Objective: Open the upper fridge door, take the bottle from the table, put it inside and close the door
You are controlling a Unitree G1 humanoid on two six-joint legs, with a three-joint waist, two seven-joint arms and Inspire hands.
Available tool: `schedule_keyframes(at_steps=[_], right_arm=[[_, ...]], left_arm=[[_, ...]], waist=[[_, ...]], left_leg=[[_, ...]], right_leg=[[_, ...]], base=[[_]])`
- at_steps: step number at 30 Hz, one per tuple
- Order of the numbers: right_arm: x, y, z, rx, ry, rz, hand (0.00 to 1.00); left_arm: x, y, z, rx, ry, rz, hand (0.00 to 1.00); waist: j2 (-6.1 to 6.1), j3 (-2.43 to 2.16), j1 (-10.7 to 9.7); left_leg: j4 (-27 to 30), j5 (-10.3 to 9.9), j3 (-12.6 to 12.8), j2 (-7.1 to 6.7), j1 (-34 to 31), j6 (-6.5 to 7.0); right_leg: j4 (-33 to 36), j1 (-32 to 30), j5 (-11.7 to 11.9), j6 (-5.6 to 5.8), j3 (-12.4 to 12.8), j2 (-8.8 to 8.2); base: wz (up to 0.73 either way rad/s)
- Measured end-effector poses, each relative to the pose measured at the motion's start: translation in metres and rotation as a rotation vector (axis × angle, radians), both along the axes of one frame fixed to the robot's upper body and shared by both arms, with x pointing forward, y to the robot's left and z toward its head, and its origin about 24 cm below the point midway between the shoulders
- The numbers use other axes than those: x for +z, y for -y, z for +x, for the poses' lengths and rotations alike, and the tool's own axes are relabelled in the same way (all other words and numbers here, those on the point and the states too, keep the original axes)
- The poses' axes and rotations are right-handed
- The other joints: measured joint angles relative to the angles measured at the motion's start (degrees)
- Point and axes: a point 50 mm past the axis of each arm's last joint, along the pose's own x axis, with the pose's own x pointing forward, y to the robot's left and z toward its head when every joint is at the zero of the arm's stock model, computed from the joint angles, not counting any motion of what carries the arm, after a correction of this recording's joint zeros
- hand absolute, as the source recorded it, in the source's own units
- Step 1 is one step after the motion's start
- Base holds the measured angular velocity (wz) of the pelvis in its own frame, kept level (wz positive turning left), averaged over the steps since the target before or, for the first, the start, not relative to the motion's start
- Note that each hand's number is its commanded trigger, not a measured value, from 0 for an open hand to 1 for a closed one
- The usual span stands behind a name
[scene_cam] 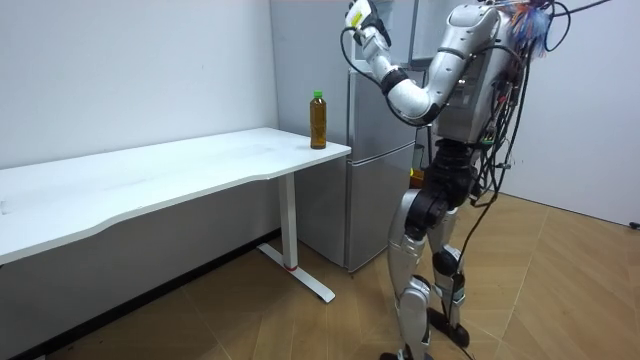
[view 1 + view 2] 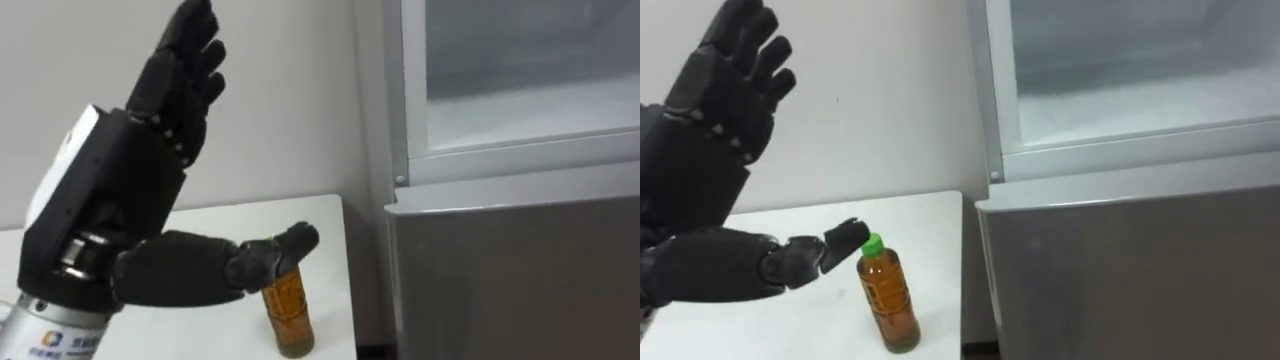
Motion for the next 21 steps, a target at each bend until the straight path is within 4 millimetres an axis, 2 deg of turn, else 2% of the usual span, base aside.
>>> schedule_keyframes(at_steps=[4, 8, 11, 12, 15, 21], right_arm=[[0.0, 0.001, -0.003, -0.016, 0.006, -0.013, 0.0], [0.0, 0.002, -0.008, -0.029, -0.002, -0.014, 0.0], [0.0, 0.0, -0.012, -0.032, -0.009, -0.01, 0.0], [0.0, 0.001, -0.013, -0.033, -0.009, -0.009, 0.0], [0.0, 0.004, -0.02, -0.081, -0.007, -0.004, 0.0], [0.003, 0.011, -0.03, -0.151, 0.01, -0.019, 0.0]], left_arm=[[-0.006, -0.02, -0.008, 0.112, 0.004, -0.04, 0.0], [-0.017, -0.04, -0.019, 0.24, -0.032, -0.096, 0.0], [-0.029, -0.052, -0.027, 0.328, -0.079, -0.138, 0.0], [-0.034, -0.056, -0.031, 0.36, -0.1, -0.15, 0.0], [-0.056, -0.069, -0.039, 0.46, -0.188, -0.185, 0.0], [-0.114, -0.093, -0.042, 0.651, -0.43, -0.309, 0.0]], waist=[[-0.83, 0.48, 0.4], [-0.94, 0.38, 1.8], [-1.28, 0.22, 2.9], [-1.53, 0.07, 3.1], [-2.2, -0.42, 3.1], [-3.02, -0.36, 3.9]], left_leg=[[2.6, -0.7, -1.4, -0.68, -1.5, 0.94], [2.6, -0.6, -1.5, -0.62, -1.4, 1.02], [2.3, -0.3, -1.7, -0.53, -1.4, 0.84], [2.2, -0.3, -1.7, -0.48, -1.4, 0.76], [1.7, -0.1, -2.3, -0.58, -0.9, 0.49], [1.6, 0.0, -3.4, -0.66, -1.2, 0.2]], right_leg=[[0.3, -0.3, -1.2, 0.31, -0.5, -0.68], [0.2, -0.1, -1.4, 0.81, -0.5, -0.6], [0.1, -0.2, -1.3, 0.59, -0.5, -0.38], [0.0, -0.2, -1.0, 0.1, -0.5, -0.28], [-0.8, 0.8, -1.0, -0.09, -1.4, -0.1], [-1.9, 1.4, -1.1, -0.27, -2.3, 0.19]], base=[[0.18], [0.0], [0.0], [0.0], [0.09], [0.09]])
